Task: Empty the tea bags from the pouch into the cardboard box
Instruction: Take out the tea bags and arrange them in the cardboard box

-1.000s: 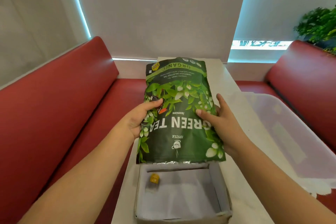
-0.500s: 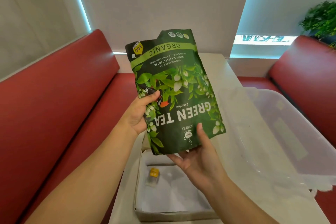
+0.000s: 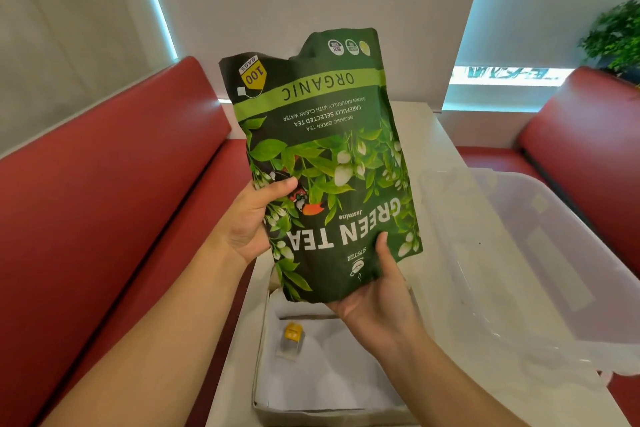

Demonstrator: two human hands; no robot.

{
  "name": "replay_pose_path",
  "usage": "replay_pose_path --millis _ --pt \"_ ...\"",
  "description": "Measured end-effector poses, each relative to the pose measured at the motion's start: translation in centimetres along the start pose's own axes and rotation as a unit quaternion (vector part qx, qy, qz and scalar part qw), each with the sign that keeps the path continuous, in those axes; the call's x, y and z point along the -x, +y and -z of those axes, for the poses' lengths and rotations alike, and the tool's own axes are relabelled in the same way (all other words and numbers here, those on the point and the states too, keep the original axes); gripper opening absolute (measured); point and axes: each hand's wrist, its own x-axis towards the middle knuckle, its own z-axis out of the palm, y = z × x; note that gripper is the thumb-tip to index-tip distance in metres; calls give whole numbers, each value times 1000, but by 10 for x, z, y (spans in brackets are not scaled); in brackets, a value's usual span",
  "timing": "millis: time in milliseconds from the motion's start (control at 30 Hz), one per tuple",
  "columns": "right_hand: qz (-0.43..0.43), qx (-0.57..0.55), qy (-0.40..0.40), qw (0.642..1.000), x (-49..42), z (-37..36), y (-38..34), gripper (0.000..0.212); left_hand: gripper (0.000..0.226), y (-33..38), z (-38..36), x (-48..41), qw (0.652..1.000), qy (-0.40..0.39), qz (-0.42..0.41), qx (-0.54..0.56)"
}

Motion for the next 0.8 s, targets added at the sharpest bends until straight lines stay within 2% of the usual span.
replay_pose_path --millis 333,500,667,800 --pt "17 -11 21 1000 -5 9 -4 56 71 -1 -5 3 999 13 3 -30" --pt "21 -9 53 998 -6 12 -7 52 81 0 2 0 1000 25 5 -10" --pt "21 0 131 991 -8 16 0 43 55 -11 14 -13 994 92 37 -35" --pt "21 -7 143 990 -9 24 3 35 43 -34 35 -23 984 156 77 -32"
